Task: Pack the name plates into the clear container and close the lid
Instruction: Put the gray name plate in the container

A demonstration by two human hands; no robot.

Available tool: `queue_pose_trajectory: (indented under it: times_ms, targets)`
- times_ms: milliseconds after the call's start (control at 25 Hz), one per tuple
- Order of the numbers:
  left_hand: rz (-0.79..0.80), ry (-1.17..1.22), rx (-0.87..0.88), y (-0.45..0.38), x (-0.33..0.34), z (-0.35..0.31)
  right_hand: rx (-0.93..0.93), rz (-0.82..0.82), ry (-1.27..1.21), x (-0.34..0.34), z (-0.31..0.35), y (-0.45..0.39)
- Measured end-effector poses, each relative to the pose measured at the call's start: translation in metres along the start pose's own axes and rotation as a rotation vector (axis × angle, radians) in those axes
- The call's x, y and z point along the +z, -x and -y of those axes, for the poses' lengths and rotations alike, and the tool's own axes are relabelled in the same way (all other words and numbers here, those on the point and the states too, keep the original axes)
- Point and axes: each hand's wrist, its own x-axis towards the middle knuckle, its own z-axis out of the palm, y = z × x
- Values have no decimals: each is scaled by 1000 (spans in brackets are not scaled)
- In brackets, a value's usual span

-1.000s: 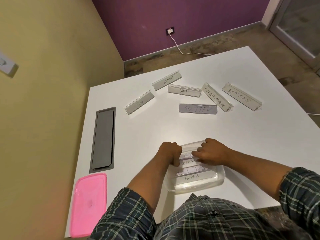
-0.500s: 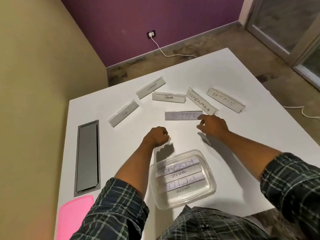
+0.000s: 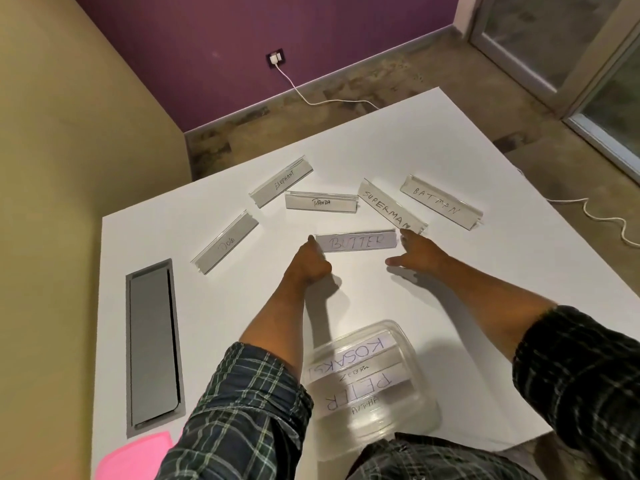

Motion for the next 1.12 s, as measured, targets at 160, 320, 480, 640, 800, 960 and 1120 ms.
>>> queue_pose_trajectory:
  times_ms: [160, 320, 480, 640, 800, 960, 1120]
  targets:
    - [3, 11, -7, -20, 2, -5, 21, -10, -59, 1, 2, -4]
    - [60, 128, -72, -31, 4, -2, 44, 19, -180, 4, -1, -15]
    - [84, 173, -64, -34, 3, 1, 55, 83, -199, 7, -1, -20]
    - [6, 162, -76, -31, 3, 3, 38, 74, -41, 4, 0, -19]
    - [-65, 52, -38, -18, 8, 7, -93, 11, 244, 0, -3, -8]
    - [-143, 64, -56, 6, 10, 12, -172, -14, 339, -3, 3, 11]
    - [-229, 71, -96, 33, 5, 18, -271, 16, 488, -8, 19, 25]
